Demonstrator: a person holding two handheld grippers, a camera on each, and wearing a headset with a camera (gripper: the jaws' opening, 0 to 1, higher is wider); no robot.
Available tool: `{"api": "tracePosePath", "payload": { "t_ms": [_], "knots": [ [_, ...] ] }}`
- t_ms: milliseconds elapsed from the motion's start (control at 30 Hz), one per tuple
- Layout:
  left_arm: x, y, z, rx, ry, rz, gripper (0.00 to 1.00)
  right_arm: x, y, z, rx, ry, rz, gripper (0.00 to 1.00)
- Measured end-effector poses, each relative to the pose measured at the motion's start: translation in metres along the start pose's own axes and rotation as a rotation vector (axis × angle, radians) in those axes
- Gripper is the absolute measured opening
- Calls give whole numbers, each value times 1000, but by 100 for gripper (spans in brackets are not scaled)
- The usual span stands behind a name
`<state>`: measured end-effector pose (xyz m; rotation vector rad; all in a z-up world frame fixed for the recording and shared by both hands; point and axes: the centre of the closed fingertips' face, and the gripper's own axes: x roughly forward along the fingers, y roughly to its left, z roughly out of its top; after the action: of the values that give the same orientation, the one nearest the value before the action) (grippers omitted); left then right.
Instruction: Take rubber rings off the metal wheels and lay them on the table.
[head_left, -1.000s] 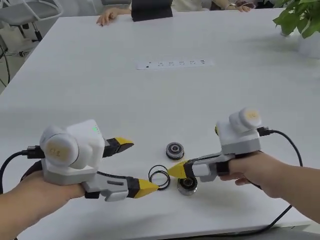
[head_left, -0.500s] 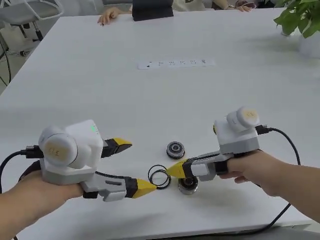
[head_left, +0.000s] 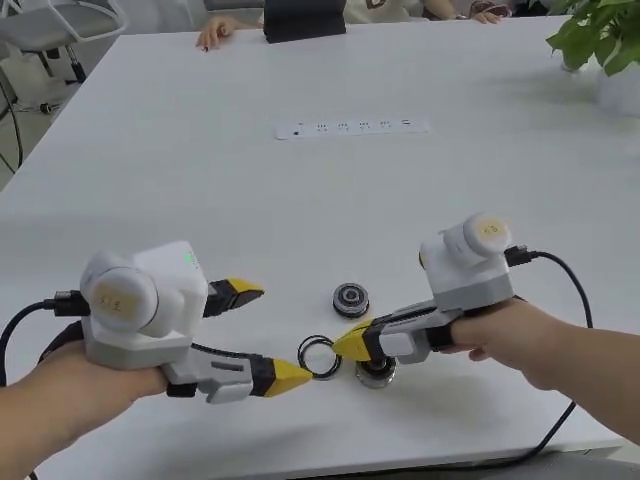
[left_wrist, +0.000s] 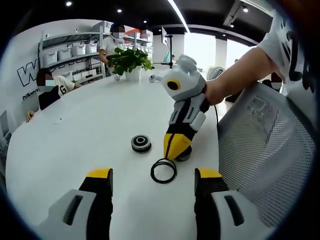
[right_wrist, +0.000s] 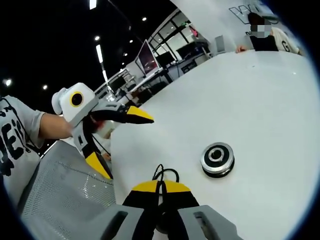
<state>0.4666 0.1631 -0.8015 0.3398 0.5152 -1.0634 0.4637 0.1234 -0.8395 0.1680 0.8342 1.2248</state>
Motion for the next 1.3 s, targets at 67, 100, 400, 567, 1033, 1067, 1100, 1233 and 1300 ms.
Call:
{"api": "tracePosePath", "payload": {
  "t_ms": [67, 100, 400, 567, 1033, 1067, 1100, 1233, 1300],
  "knots": [
    [0, 0, -1, 2, 3, -1, 64, -1, -2, 0, 0, -1, -8, 2],
    [0, -1, -1, 2, 5, -2, 64, -1, -2, 0, -4, -2, -10, 3],
    [1, 1, -1, -4, 8, -4, 63, -1, -4, 0, -31, 3, -20, 8],
    [2, 3, 0, -3, 9, -5, 63, -7, -8, 9, -41, -35, -38, 8],
    [14, 11, 11, -14, 1, -16, 58, -29, -36, 32, -118, -145, -170, 12],
    [16, 11, 12, -11, 4, -20, 58, -30, -39, 32, -125, -148, -182, 14],
    [17, 11, 12, -6, 6, -22, 58, -31, -41, 32, -133, -149, -188, 15],
    [21, 15, 14, -4, 11, -26, 57, -34, -50, 30, -176, -143, -226, 18],
    [23, 17, 16, -5, 11, -23, 57, -35, -53, 29, -190, -137, -239, 18]
  ]
}}
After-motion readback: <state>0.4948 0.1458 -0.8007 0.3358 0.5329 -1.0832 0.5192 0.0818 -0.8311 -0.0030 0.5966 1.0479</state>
